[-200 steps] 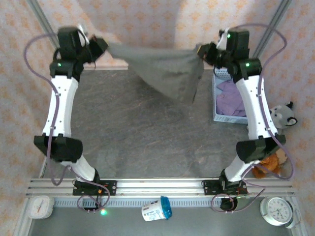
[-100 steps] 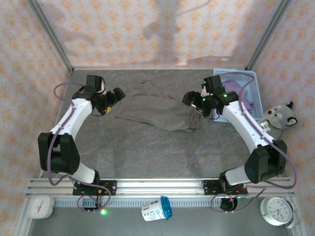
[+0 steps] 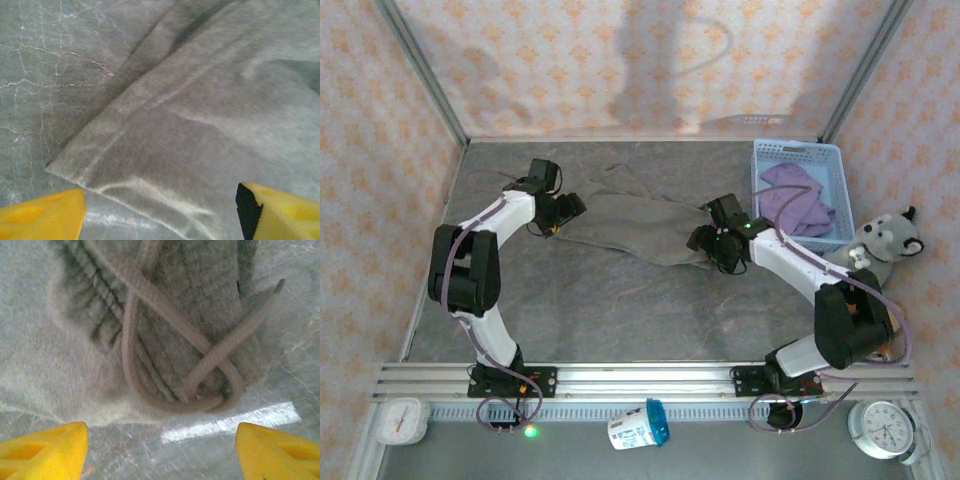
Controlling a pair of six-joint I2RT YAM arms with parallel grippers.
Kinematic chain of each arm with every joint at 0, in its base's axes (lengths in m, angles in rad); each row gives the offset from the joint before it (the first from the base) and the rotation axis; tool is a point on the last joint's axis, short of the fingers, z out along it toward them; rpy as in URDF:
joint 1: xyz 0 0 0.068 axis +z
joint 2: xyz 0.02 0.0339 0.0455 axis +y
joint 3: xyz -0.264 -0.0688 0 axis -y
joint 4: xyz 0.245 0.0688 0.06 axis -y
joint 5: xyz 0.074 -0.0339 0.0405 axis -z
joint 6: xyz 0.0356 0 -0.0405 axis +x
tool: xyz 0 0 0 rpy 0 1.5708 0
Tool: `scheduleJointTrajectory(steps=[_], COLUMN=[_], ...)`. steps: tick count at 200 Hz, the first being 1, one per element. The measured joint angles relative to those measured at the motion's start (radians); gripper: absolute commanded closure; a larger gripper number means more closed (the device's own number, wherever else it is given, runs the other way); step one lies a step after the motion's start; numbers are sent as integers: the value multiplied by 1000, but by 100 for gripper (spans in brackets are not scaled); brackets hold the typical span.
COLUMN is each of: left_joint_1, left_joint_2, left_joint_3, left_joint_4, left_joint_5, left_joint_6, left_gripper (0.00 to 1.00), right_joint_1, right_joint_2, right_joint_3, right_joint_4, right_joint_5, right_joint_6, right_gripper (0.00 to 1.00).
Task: Fold and stack the mixed laundry pile
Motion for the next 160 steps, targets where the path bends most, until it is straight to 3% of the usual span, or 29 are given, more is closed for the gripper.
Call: scheduleJointTrajectory(steps=[36,41,53,61,89,116,160], left_joint_1=[0,0,4,5,7,6,7], left_joint_2=[107,114,125,141,174,203,254], left_joint_3=[9,18,39,50,77,130,359], left_joint_4=[16,14,24,36,39,14,-110], left_joint_5=[-29,-32,-33,-35,-40,-39,-24], left_joint_6=[-19,-23,-27,-29,-42,-32,-29], left_gripper=[35,38,47,55,100,100,100], right_joint_1=[0,0,-1,-3,-14,-29,-63], right_joint_2=[66,74,96,111,156,156,163], right_joint_3=[-13,-13,-13,-8,45,147,352], right_joint_4=[74,84,106,111,111,65,-26], right_joint_5=[52,59,70,75,82,91,82], right_joint_6=[32,36,39,36,16,-24,-86], right_gripper=[26,32,58,71,89,100,100])
